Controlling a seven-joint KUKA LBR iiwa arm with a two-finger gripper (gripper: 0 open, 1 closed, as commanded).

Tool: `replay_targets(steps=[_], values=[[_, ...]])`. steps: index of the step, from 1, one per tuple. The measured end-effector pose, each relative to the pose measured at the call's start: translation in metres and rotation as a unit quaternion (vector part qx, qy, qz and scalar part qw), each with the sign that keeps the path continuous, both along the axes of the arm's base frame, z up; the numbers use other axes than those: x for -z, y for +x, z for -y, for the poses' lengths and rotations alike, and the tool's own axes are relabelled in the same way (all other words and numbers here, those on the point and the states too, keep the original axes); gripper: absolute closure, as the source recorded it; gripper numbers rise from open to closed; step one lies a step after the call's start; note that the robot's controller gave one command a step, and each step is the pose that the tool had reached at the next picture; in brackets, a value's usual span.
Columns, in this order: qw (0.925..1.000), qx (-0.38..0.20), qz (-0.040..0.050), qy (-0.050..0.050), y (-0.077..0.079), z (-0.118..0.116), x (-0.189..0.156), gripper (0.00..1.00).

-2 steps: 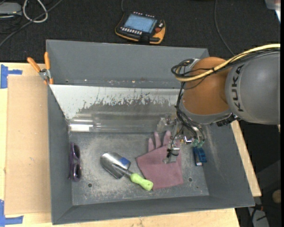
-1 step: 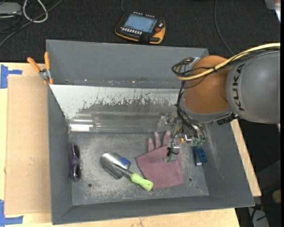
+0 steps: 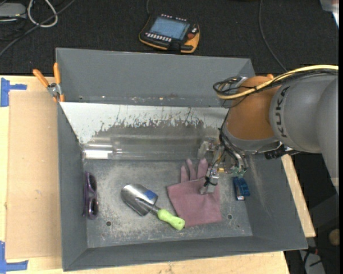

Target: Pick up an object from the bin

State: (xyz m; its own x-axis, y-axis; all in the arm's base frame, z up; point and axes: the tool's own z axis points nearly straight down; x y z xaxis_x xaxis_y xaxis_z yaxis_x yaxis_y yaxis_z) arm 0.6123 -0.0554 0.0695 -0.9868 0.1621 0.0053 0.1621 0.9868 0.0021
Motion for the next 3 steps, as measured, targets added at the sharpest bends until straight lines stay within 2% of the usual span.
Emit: replay_targets(steps=[1,2,3], values=[[0.9728,0.232,0.0005,0.000,-0.010,0.008,0.000,0.00],[0.9999,0.012,0.0007,0.001,0.000,-0.001,0.000,0.00],[0.9754,0.221,-0.0011,-0.001,-0.009,0.007,0.001,0.00]])
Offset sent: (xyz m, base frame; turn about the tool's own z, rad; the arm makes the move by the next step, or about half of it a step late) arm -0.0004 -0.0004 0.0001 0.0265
